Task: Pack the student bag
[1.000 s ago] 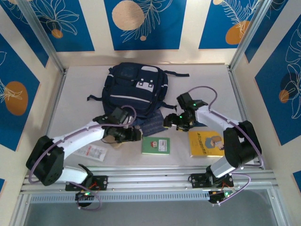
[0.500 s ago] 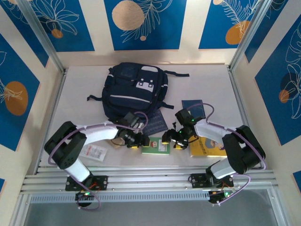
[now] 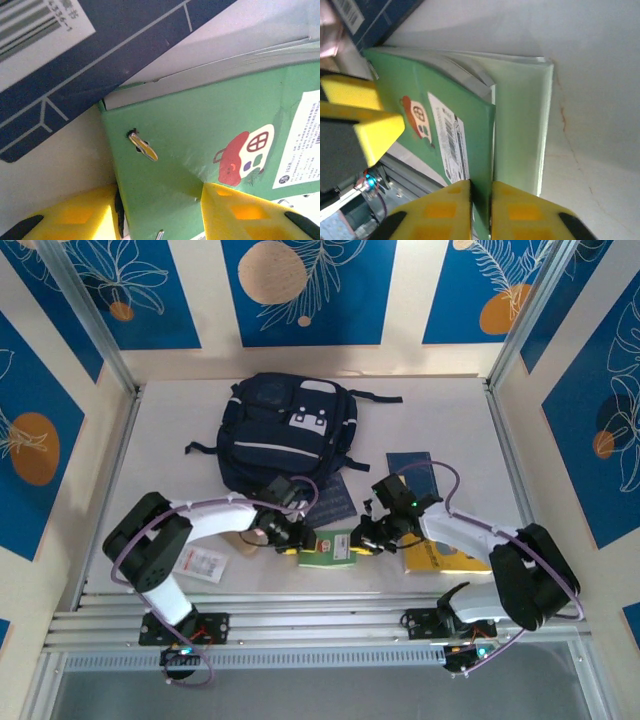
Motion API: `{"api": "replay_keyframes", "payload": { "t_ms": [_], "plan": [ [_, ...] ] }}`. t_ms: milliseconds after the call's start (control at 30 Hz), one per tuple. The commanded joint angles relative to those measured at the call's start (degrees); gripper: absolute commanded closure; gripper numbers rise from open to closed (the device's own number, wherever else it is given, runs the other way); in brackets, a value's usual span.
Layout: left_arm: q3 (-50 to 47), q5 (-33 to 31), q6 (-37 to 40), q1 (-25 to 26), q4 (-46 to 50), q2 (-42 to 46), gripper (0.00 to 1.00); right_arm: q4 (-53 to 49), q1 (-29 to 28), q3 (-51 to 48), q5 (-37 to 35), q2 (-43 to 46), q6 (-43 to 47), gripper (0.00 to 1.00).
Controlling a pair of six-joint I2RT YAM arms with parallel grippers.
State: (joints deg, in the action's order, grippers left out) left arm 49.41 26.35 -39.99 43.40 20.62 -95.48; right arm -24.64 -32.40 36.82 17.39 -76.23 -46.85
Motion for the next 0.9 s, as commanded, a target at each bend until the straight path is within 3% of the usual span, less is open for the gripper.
{"api": "replay_keyframes", "payload": {
  "t_ms": [0, 100, 200, 367, 500, 667, 867],
  "plan": [
    [1.95, 5.05, 1.06, 3.09, -5.61, -1.99, 0.55, 2.52, -0.40, 0.55, 1.53, 1.35, 0.03, 0.99],
    [3.29, 1.77, 2.68, 2.84, -0.68, 1.34, 0.43, -0.58, 0.05, 1.72, -1.01, 1.93, 2.00, 1.00],
    [6.82, -3.34, 7.00, 2.57, 7.92, 5.35, 0.37, -5.36, 0.49, 4.50, -3.80, 3.83, 5.99, 1.00],
    [15.38, -12.78, 17.37, 1.75, 20.59, 12.12, 0.33, -10.38, 0.76, 10.93, -5.15, 11.08, 16.23, 1.00],
    [23.04, -15.36, 25.34, -0.15, 26.21, 14.51, 0.33, -13.19, 1.03, 18.43, -2.03, 14.16, 27.78, 1.00],
    [29.89, -9.53, 35.78, -1.30, 25.28, 17.21, 0.36, -15.61, 0.42, 24.61, 3.93, 18.32, 48.91, 1.00],
    [28.85, 0.47, 43.07, -1.31, 19.72, 20.69, 0.33, -20.34, -0.05, 27.54, 12.22, 21.96, 63.16, 1.00]
  ]
}}
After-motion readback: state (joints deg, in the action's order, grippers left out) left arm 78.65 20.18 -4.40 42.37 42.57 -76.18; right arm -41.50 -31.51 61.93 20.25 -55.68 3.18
